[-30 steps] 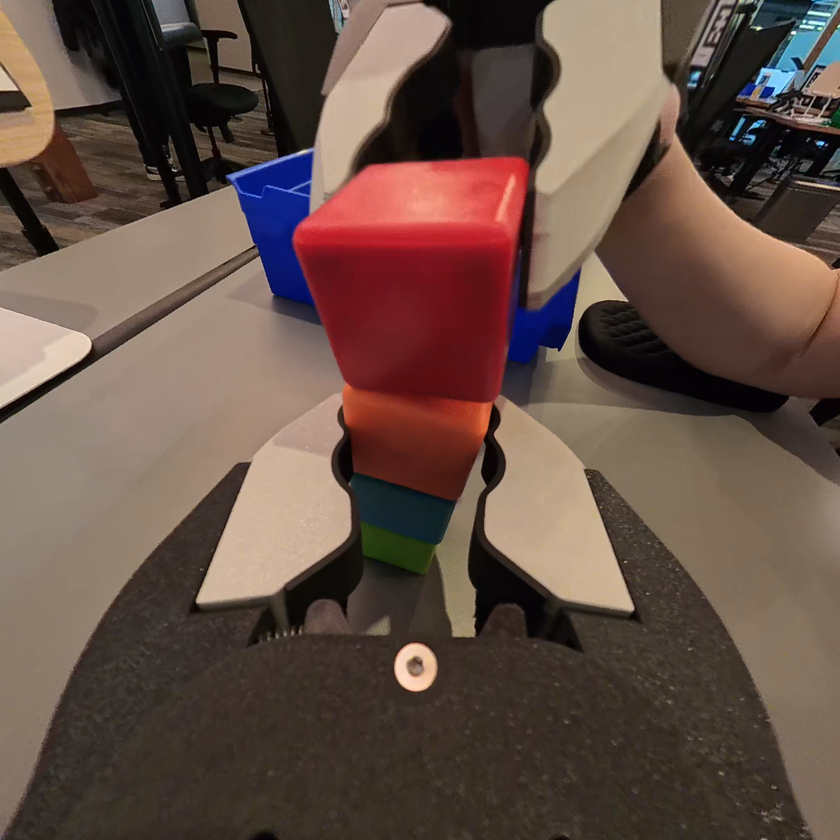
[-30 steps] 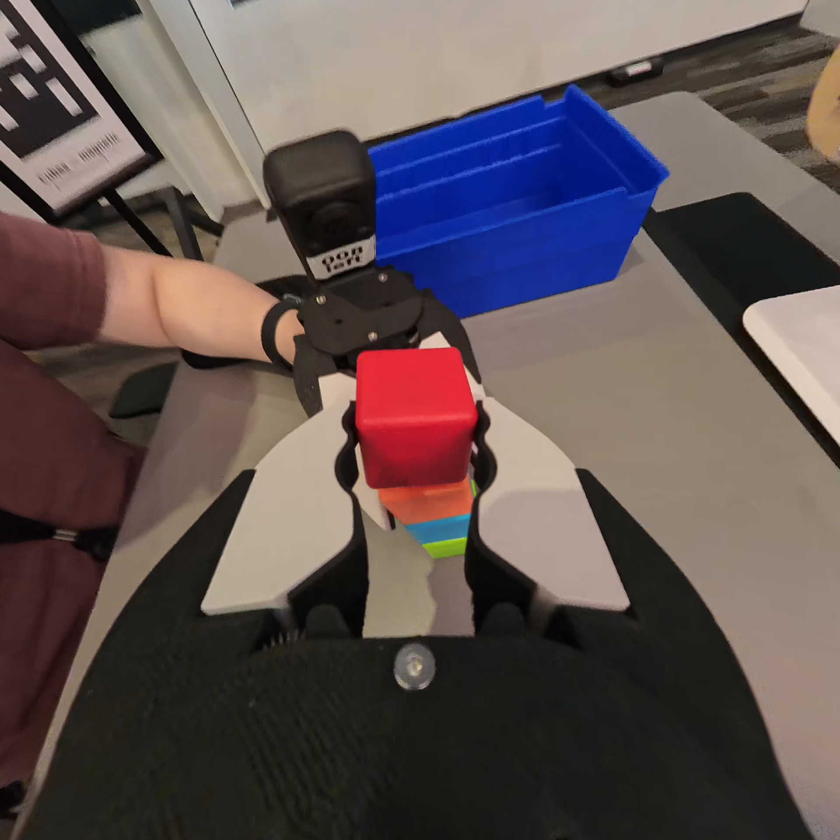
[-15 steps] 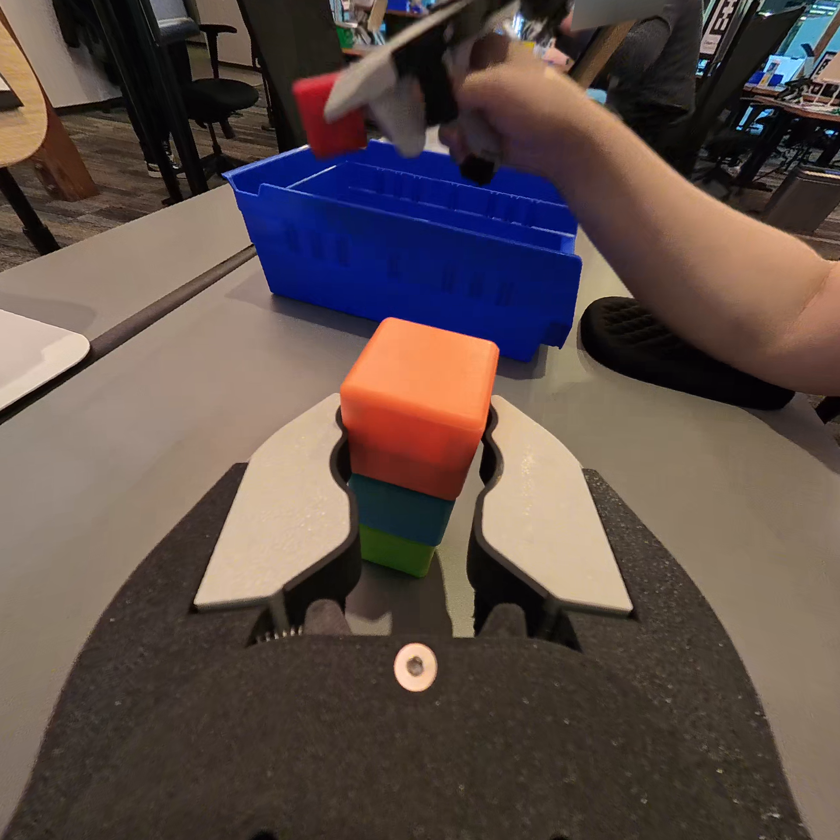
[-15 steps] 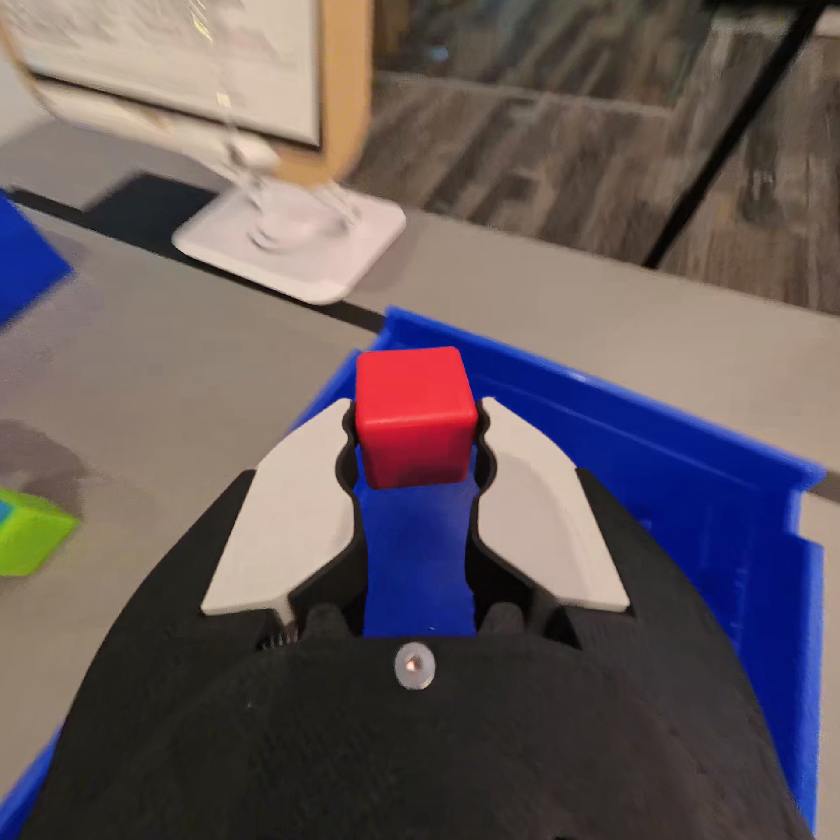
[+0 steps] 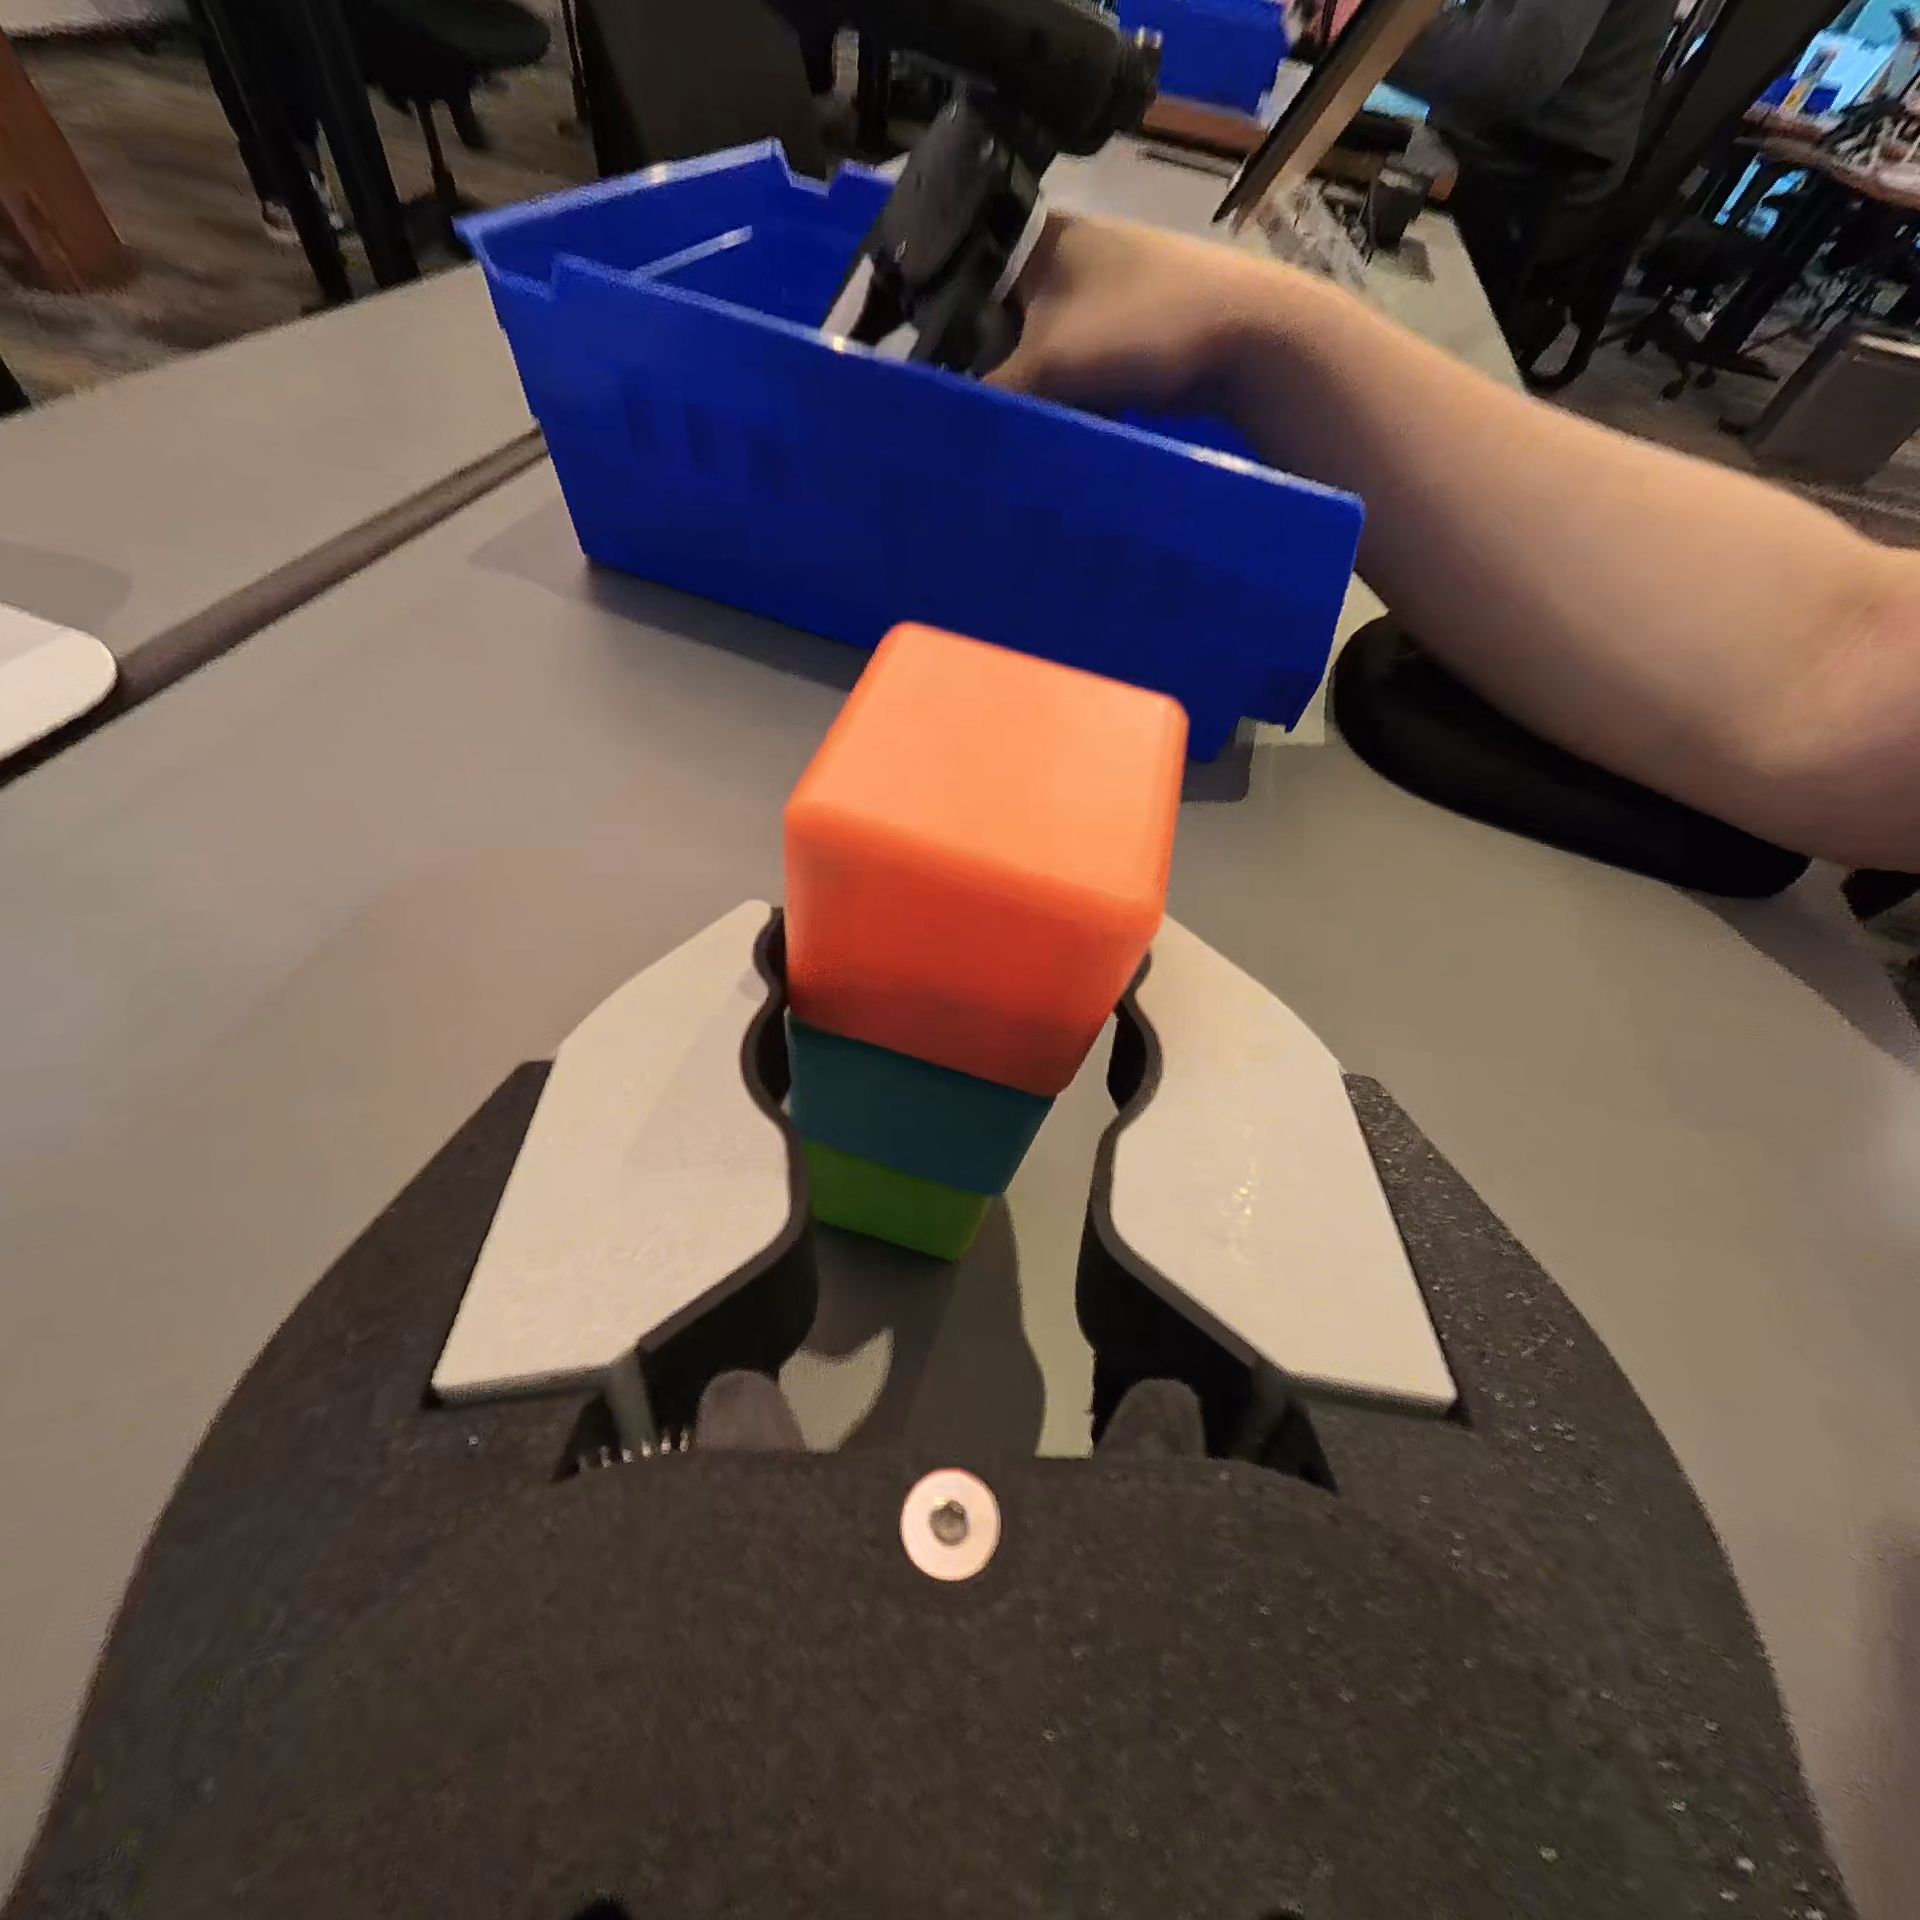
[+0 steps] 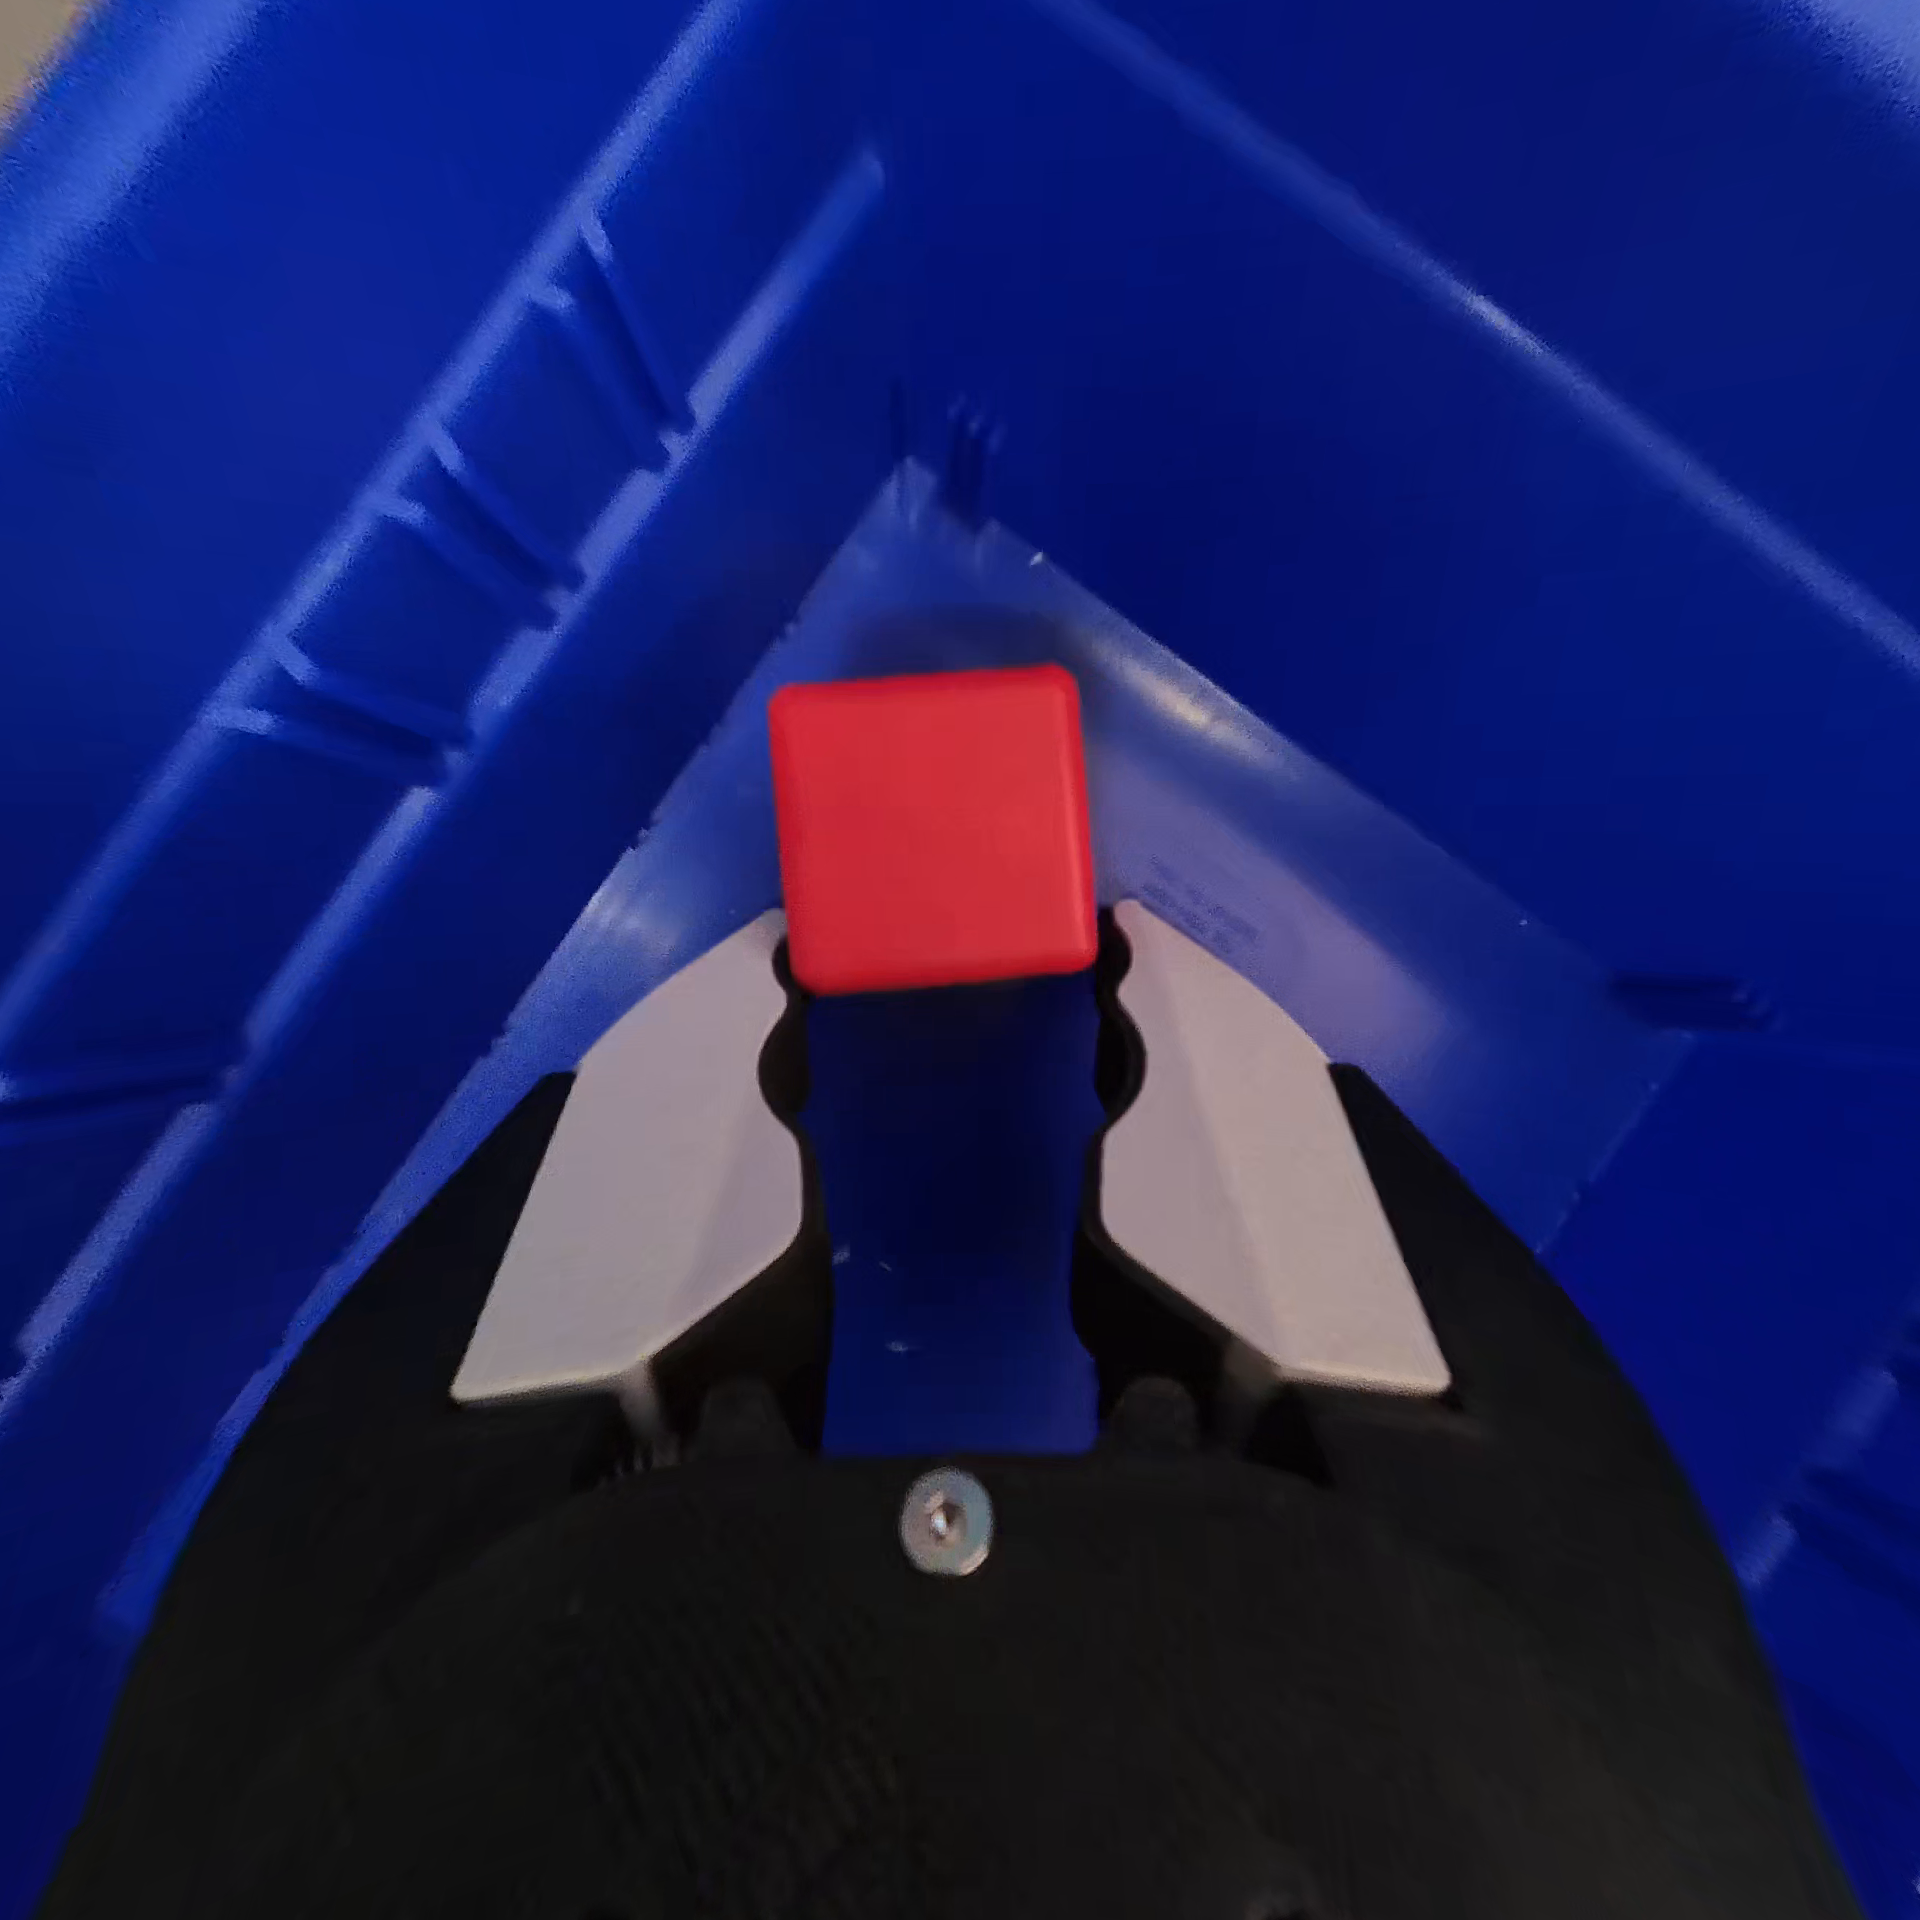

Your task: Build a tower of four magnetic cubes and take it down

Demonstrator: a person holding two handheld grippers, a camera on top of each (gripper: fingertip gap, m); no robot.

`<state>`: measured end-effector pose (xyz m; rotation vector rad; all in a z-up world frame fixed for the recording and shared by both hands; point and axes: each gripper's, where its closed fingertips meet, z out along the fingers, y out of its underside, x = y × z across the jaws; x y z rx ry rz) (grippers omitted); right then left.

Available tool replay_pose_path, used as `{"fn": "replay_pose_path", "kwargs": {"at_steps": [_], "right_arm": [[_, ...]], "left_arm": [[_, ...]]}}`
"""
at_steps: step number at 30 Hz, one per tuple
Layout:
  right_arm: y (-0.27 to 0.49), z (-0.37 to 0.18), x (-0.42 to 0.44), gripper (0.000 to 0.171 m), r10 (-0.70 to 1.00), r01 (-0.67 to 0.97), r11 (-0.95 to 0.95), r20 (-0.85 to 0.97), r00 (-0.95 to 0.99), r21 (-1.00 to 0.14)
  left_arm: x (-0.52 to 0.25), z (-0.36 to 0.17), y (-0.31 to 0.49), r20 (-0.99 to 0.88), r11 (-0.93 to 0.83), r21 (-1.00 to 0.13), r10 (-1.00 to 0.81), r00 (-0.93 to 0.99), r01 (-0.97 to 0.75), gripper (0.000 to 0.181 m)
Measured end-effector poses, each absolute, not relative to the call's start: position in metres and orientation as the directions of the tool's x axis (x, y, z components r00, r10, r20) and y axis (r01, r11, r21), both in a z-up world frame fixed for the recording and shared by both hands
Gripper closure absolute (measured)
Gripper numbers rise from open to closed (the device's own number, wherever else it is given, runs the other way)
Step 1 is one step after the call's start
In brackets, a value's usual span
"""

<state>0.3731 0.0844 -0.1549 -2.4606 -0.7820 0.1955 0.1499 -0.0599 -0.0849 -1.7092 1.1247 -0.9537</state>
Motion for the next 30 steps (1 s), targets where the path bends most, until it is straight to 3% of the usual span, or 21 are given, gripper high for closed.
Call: {"fn": "replay_pose_path", "kwargs": {"at_steps": [5,10,12,15,17,20,24,25,30], "right_arm": [[0.083,-0.129,0.372,0.114,0.569,0.432,-0.663,-0.037,0.821,-0.611],[0.071,-0.039,0.367,0.114,0.576,0.463,-0.490,0.125,0.808,-0.738],[0.051,0.001,0.324,0.115,0.685,0.458,-0.342,0.116,0.719,-0.821],[-0.004,0.031,0.235,0.107,0.909,0.429,-0.121,0.074,0.409,-0.895],[-0.033,0.027,0.187,0.106,0.970,0.437,-0.013,0.093,0.222,-0.900],[-0.049,-0.002,0.140,0.110,0.990,0.495,0.028,0.092,0.106,-0.868],[-0.059,-0.045,0.119,0.112,0.998,0.614,0.012,0.048,0.042,-0.789],[-0.060,-0.048,0.116,0.120,0.998,0.620,0.014,0.048,0.038,-0.785],[-0.056,-0.048,0.118,0.121,0.996,0.620,-0.067,-0.020,0.083,-0.782]], "left_arm": [[0.146,-0.104,-0.058,0.108,-0.238,-0.902,-0.932,0.345,-0.361,0.122],[0.149,-0.110,-0.059,0.119,-0.243,-0.900,-0.936,0.332,-0.362,0.126],[0.149,-0.109,-0.058,0.118,-0.241,-0.902,-0.936,0.333,-0.359,0.126],[0.149,-0.109,-0.057,0.133,-0.251,-0.904,-0.935,0.330,-0.347,0.127],[0.148,-0.108,-0.056,0.149,-0.263,-0.903,-0.933,0.327,-0.340,0.127],[0.148,-0.108,-0.056,0.146,-0.259,-0.904,-0.935,0.323,-0.341,0.127],[0.148,-0.109,-0.058,0.113,-0.232,-0.905,-0.940,0.322,-0.358,0.127],[0.148,-0.109,-0.058,0.115,-0.233,-0.904,-0.940,0.321,-0.358,0.127],[0.147,-0.108,-0.057,0.119,-0.234,-0.906,-0.940,0.319,-0.354,0.127]]}}
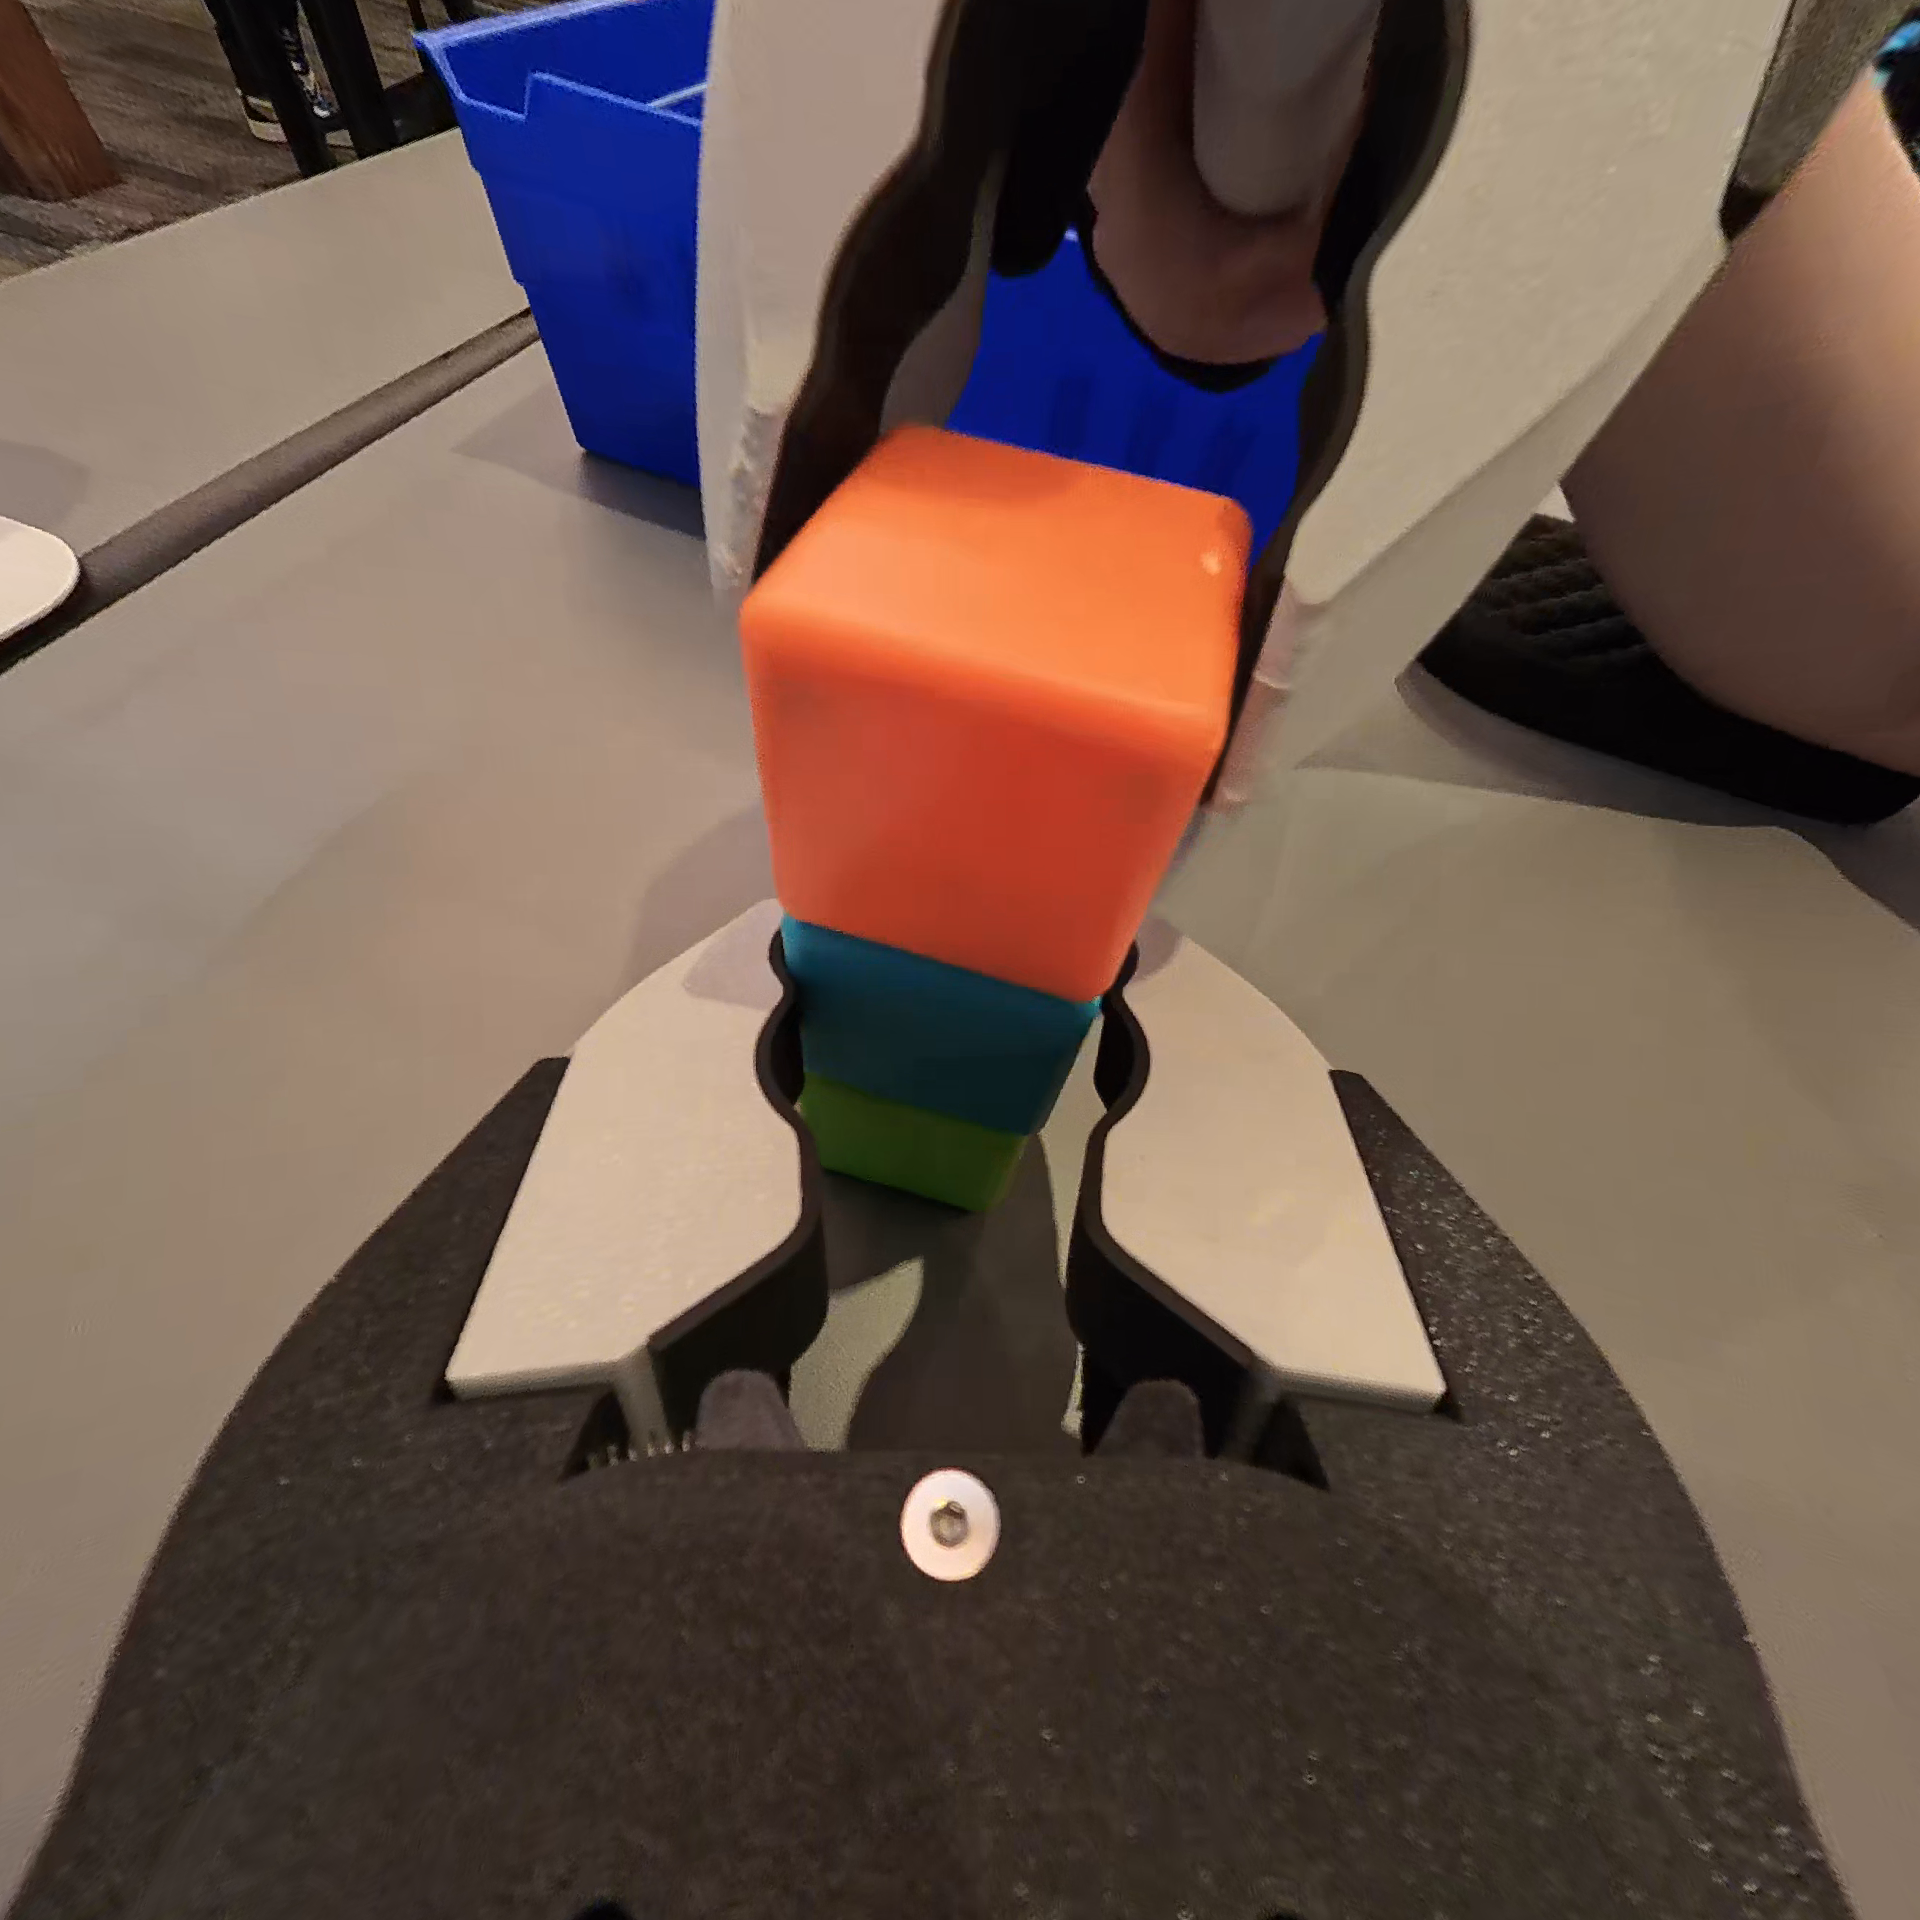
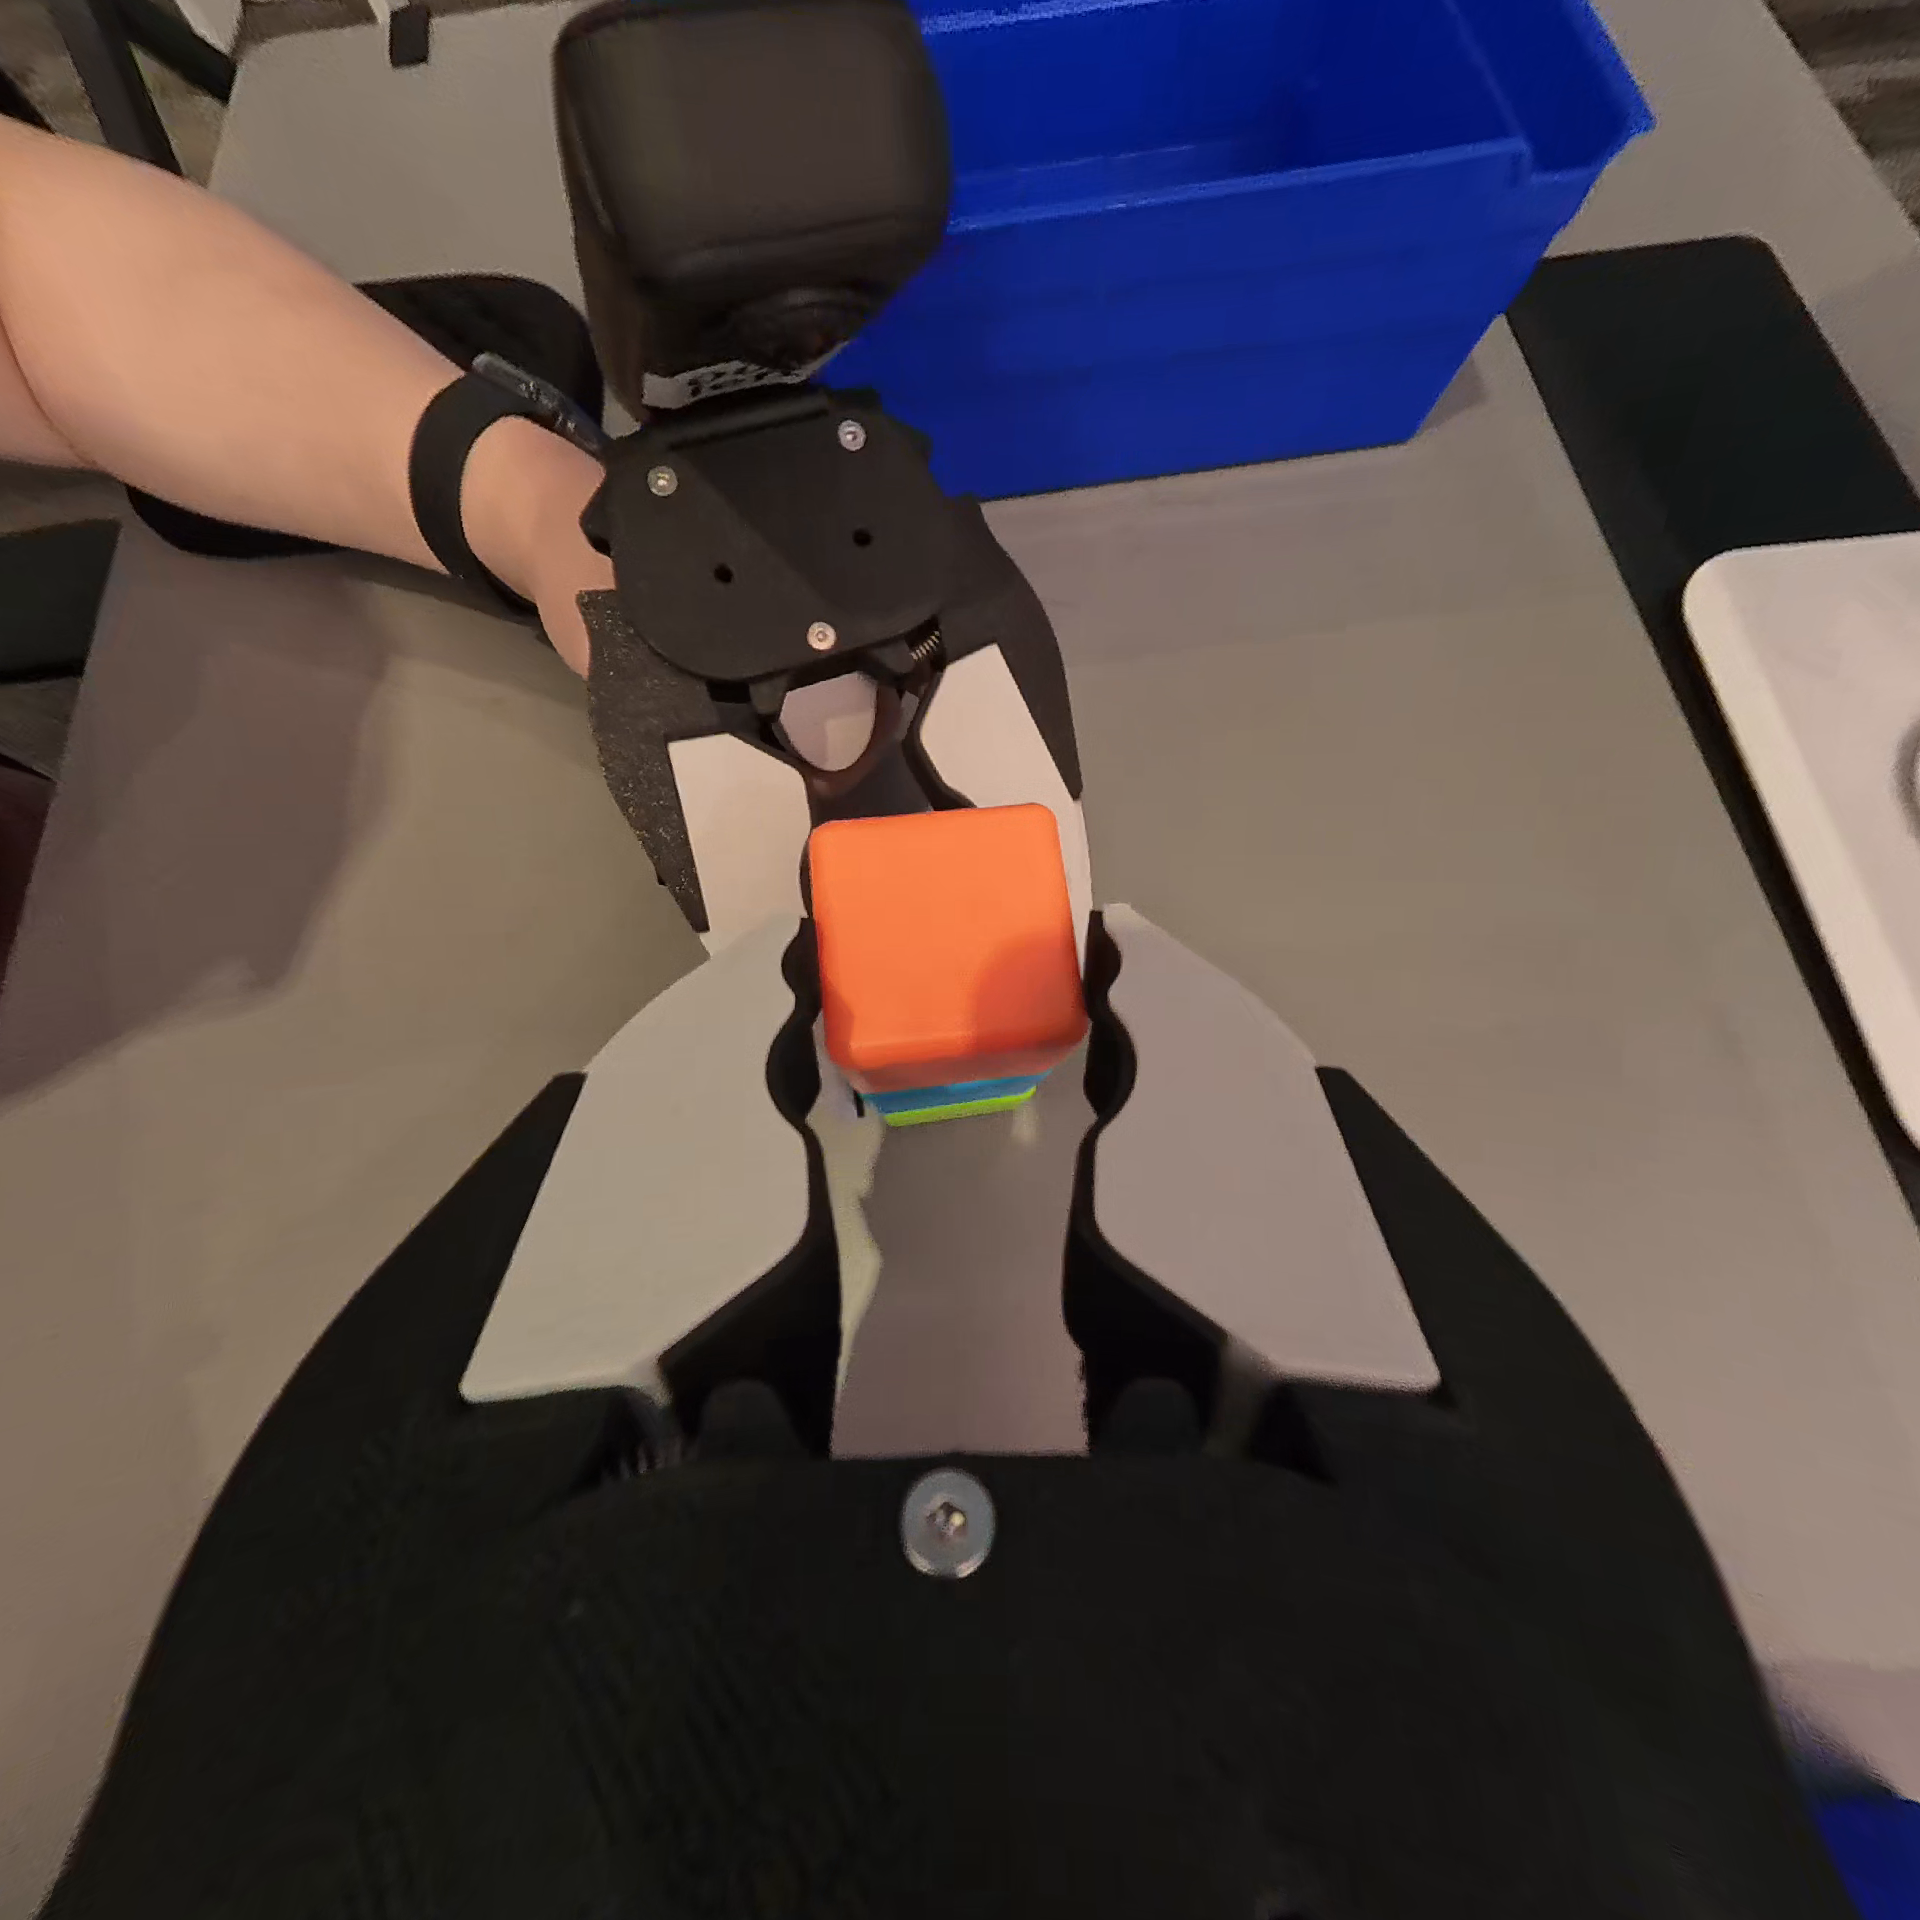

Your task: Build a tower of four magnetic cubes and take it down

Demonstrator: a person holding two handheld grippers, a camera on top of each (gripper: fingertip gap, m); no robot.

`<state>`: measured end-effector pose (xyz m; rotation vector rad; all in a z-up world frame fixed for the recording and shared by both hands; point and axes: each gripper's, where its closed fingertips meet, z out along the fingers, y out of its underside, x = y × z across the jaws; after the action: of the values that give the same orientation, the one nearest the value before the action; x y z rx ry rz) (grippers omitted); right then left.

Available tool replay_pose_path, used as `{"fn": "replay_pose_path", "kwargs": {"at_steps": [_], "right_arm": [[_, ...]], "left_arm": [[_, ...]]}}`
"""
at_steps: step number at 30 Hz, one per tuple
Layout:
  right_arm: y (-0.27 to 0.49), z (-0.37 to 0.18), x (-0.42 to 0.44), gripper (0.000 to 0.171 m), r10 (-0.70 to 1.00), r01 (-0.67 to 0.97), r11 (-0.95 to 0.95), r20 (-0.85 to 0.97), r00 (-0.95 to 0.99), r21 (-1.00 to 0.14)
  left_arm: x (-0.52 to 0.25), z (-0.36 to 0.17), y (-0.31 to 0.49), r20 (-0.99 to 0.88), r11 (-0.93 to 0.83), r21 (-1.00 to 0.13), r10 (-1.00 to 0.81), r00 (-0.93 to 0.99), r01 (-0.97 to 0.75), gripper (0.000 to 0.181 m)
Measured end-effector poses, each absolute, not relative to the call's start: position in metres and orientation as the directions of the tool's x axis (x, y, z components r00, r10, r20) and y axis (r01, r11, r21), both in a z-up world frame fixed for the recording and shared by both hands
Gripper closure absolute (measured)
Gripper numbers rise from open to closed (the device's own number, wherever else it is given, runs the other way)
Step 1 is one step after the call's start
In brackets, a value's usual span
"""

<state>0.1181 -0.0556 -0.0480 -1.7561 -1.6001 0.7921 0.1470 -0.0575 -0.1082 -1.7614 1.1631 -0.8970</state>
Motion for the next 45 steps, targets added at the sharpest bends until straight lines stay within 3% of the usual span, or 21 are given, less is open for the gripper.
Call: {"fn": "replay_pose_path", "kwargs": {"at_steps": [9,14,17,21,24,31,43,45], "right_arm": [[-0.050,-0.042,0.121,0.122,0.954,0.527,-0.298,-0.274,0.126,-0.796],[-0.048,-0.006,0.134,0.122,0.962,0.429,-0.274,-0.246,0.120,-0.861],[-0.009,0.026,0.191,0.121,0.930,0.382,-0.219,-0.074,0.360,-0.898],[0.062,0.038,0.338,0.122,0.555,0.228,-0.306,0.021,0.831,-0.924],[0.087,-0.012,0.427,0.122,0.253,0.167,-0.484,0.045,0.966,-0.859],[0.101,-0.096,0.462,0.122,0.107,0.204,-0.701,0.182,0.977,-0.684],[0.086,-0.136,0.467,0.120,0.145,0.226,-0.827,0.194,0.970,-0.515],[0.086,-0.134,0.465,0.112,0.166,0.249,-0.824,0.203,0.965,-0.510]], "left_arm": [[0.146,-0.108,-0.056,0.081,-0.207,-0.903,-0.943,0.322,-0.376,0.129],[0.147,-0.109,-0.057,0.048,-0.180,-0.900,-0.946,0.320,-0.396,0.129],[0.145,-0.109,-0.056,0.077,-0.201,-0.903,-0.945,0.317,-0.379,0.129],[0.144,-0.110,-0.057,0.091,-0.211,-0.904,-0.945,0.314,-0.372,0.129],[0.146,-0.111,-0.057,0.076,-0.199,-0.904,-0.946,0.314,-0.379,0.129],[0.146,-0.111,-0.058,0.069,-0.193,-0.904,-0.946,0.316,-0.382,0.129],[0.144,-0.119,-0.059,0.078,-0.217,-0.880,-0.943,0.323,-0.423,0.128],[0.141,-0.126,-0.056,0.038,-0.208,-0.857,-0.938,0.344,-0.471,0.116]]}}
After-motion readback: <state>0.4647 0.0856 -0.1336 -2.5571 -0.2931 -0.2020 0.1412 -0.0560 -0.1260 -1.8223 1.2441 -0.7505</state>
